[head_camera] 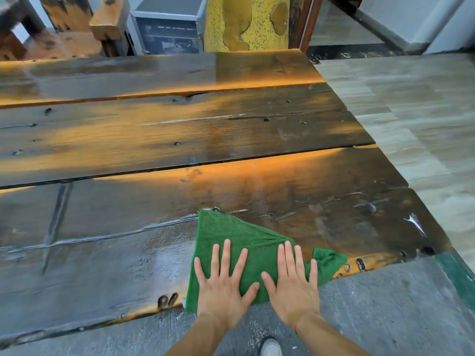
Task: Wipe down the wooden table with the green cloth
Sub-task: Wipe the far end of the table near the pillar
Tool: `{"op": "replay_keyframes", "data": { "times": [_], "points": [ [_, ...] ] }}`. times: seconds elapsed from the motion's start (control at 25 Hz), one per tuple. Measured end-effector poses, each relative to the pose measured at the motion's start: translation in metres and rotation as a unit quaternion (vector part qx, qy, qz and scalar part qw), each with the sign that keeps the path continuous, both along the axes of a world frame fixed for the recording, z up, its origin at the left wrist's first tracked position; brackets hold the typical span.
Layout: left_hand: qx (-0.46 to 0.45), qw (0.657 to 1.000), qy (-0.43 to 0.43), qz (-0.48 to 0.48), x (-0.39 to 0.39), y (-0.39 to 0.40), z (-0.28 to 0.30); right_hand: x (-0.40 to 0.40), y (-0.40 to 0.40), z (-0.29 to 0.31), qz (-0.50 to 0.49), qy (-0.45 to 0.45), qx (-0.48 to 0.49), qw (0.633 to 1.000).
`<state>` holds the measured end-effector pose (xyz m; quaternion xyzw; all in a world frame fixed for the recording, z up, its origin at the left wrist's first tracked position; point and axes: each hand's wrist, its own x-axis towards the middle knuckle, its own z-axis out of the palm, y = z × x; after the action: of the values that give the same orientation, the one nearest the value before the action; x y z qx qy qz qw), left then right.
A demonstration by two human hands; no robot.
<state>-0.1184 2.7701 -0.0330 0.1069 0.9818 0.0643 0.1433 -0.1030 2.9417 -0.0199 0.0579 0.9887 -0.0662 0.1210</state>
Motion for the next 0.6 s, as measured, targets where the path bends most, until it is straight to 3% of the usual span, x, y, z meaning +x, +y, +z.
{"op": "replay_keyframes", "data": {
  "times": [0.36, 0.6],
  "points": [
    [-0.001, 0.999, -0.021, -0.034, -0.076, 0.043, 0.000, -0.093, -0.003, 0.013, -0.130, -0.081, 0.006, 0.988],
    [-0.010, 1.000, 0.009, -0.023, -0.154, 0.069, 0.006, -0.162, 0.036, 0.001, -0.100, -0.007, -0.019, 0.995]
  ]
}}
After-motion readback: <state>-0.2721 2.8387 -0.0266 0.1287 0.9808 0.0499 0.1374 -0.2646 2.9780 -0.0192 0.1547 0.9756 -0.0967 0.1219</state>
